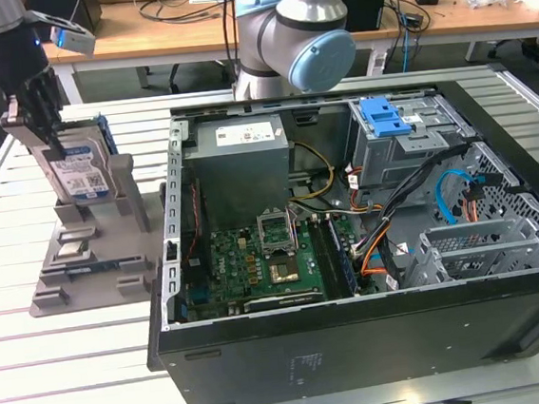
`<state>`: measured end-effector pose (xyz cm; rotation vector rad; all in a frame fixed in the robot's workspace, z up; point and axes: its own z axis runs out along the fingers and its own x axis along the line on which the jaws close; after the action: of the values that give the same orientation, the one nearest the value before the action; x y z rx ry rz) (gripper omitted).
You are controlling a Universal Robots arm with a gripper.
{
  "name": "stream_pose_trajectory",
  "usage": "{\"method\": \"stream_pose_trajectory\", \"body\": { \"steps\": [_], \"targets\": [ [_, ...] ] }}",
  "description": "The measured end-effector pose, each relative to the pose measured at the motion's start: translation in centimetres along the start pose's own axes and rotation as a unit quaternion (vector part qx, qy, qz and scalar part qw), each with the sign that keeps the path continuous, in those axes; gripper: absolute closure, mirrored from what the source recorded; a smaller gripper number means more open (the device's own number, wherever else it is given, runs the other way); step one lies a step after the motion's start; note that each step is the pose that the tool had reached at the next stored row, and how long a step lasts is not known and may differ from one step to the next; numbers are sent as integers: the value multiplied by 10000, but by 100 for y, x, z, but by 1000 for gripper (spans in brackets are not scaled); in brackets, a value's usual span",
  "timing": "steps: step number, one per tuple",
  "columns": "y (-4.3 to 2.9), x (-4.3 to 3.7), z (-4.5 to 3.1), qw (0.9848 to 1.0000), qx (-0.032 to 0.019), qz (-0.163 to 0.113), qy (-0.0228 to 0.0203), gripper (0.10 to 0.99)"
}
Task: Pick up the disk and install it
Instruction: 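Pick up the disk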
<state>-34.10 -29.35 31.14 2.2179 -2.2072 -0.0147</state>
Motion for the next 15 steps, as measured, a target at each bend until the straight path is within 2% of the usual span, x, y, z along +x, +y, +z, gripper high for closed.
{"method": "stream_pose_trajectory", "body": {
  "steps": [5, 9, 15],
  "targets": [
    [2, -7, -123, 10000, 0, 0, 0, 722],
    [5, -20, -341, 10000, 0, 0, 0, 722],
    [8, -30, -536, 10000, 0, 0, 0, 722]
  ]
}}
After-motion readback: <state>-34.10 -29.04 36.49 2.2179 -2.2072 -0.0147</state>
